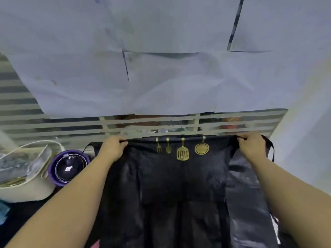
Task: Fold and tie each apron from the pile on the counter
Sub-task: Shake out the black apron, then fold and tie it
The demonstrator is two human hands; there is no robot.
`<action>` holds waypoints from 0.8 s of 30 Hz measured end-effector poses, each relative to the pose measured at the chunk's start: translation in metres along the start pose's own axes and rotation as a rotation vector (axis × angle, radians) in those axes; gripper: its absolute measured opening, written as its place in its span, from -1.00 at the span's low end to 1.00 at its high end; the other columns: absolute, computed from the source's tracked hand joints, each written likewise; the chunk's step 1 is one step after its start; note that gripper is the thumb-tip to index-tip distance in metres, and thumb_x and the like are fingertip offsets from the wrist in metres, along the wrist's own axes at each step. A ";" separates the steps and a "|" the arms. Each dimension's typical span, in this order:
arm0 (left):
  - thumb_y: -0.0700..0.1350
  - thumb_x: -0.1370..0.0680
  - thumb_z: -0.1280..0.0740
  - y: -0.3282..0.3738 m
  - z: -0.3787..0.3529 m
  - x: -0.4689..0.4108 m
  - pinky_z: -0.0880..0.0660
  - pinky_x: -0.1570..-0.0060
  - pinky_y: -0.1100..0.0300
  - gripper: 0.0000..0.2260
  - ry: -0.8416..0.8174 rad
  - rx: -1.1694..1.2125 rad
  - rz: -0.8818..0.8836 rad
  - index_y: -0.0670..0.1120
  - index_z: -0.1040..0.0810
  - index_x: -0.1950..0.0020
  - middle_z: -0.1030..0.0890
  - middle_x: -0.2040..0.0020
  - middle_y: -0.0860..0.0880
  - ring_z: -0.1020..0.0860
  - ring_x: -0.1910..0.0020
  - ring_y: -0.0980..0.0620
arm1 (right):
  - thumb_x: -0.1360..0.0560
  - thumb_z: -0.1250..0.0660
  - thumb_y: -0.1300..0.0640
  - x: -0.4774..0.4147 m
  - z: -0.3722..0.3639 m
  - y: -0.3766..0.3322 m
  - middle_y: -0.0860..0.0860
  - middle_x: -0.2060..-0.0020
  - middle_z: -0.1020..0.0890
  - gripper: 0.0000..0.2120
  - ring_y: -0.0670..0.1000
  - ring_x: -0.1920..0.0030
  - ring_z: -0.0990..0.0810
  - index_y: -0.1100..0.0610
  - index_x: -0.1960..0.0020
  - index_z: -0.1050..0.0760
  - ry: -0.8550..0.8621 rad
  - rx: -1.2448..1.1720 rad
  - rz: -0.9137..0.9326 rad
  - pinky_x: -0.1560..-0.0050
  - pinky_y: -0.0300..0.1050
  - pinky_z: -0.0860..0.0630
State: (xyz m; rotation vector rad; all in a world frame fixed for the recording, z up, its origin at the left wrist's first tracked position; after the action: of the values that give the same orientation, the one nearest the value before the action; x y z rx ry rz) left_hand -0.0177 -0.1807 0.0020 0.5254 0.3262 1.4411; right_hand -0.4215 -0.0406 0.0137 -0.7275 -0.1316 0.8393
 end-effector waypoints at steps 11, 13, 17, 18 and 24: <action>-0.30 -0.57 -0.28 -0.026 -0.022 0.043 -0.21 -0.23 0.40 -0.82 0.388 0.147 -0.237 -0.18 -0.65 -0.07 -0.54 -0.19 -0.16 -0.48 -0.21 -0.07 | -0.57 -0.19 0.27 0.042 -0.015 0.042 0.07 -0.09 -0.61 -0.75 0.03 -0.11 -0.52 0.20 -0.15 -0.59 0.134 -0.234 0.024 -0.12 -0.28 -0.31; -0.32 -0.55 -0.30 -0.051 -0.042 0.076 -0.19 -0.24 0.45 -0.82 0.376 0.143 -0.245 -0.17 -0.66 -0.04 -0.54 -0.18 -0.12 -0.48 -0.19 -0.01 | -0.55 -0.19 0.32 0.085 -0.015 0.061 -0.01 -0.02 -0.58 -0.76 -0.07 -0.05 -0.49 0.17 -0.10 -0.59 0.165 -0.244 0.041 -0.09 -0.32 -0.30; -0.35 -0.53 -0.33 -0.108 -0.094 0.120 -0.28 -0.26 0.32 -0.80 0.185 0.100 -0.161 -0.12 -0.67 -0.02 -0.54 -0.20 -0.06 -0.50 -0.17 0.04 | -0.47 -0.22 0.46 0.156 -0.033 0.106 0.07 0.04 -0.61 -0.75 0.02 -0.02 -0.53 0.25 0.00 -0.61 0.068 -0.114 0.069 -0.08 -0.41 -0.25; -0.35 -0.53 -0.33 -0.119 -0.106 0.124 -0.32 -0.26 0.25 -0.80 0.111 0.091 -0.124 -0.12 -0.68 -0.02 -0.54 -0.21 -0.07 -0.51 -0.19 -0.01 | -0.44 -0.23 0.49 0.167 -0.039 0.116 0.12 0.05 -0.62 -0.75 0.09 -0.01 -0.55 0.27 0.04 -0.61 0.035 -0.071 0.061 -0.07 -0.43 -0.25; -0.32 -0.53 -0.34 -0.136 -0.122 0.127 -0.31 -0.29 0.19 -0.85 0.000 0.099 -0.039 -0.13 -0.66 0.02 -0.45 -0.27 -0.10 -0.45 -0.26 -0.03 | -0.41 -0.27 0.47 0.186 -0.045 0.131 0.08 0.05 -0.61 -0.78 0.04 0.05 -0.53 0.25 0.08 -0.61 -0.043 0.009 -0.005 -0.03 -0.32 -0.30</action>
State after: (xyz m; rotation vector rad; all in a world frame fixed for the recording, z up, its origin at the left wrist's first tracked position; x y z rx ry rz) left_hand 0.0494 -0.0442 -0.1597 0.5959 0.4073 1.3922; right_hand -0.3616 0.1278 -0.1350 -0.7011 -0.1680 0.8504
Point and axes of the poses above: each hand's wrist, its own x-axis away from the middle knuckle, its own z-axis out of the back of the hand, y = z × x, the point moved 6 cm from there along -x, towards the middle knuckle
